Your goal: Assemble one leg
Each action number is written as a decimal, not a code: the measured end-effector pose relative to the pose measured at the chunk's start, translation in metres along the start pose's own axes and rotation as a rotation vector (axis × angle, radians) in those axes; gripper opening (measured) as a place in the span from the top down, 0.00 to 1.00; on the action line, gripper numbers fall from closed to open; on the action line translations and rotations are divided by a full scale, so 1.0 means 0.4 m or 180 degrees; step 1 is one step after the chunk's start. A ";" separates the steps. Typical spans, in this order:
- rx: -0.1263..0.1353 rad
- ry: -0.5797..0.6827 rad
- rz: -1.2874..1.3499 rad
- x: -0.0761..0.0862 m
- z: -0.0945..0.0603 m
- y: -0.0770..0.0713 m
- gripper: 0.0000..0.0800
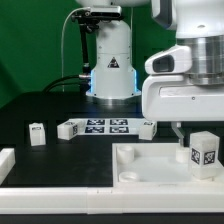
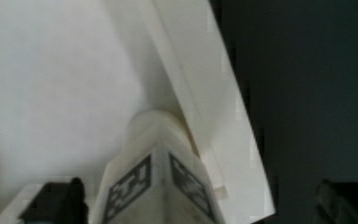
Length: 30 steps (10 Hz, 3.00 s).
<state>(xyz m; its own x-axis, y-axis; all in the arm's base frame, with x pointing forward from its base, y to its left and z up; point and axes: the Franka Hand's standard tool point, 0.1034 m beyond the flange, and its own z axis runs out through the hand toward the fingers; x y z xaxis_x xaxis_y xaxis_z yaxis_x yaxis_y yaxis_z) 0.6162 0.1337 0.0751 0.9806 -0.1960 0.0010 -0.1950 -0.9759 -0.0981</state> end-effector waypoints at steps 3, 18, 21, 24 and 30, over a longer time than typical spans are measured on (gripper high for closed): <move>-0.0024 -0.0008 -0.1110 0.016 0.004 0.039 0.19; -0.0054 0.0122 0.1397 0.003 0.011 0.029 0.64; 0.0035 0.0102 0.2197 0.006 0.011 0.027 0.64; 0.0052 0.0145 0.1726 0.004 0.014 0.016 0.24; -0.0114 0.0095 -0.1108 0.000 0.015 0.012 0.19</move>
Offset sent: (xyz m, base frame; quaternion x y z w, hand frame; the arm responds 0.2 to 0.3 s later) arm -0.0012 -0.0065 0.0002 0.0117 -0.0037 -0.2651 0.9642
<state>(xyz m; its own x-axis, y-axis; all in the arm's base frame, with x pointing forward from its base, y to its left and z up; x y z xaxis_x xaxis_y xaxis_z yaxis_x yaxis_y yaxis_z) 0.6156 0.1295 0.0687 0.9875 0.1469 0.0574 0.1499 -0.9873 -0.0517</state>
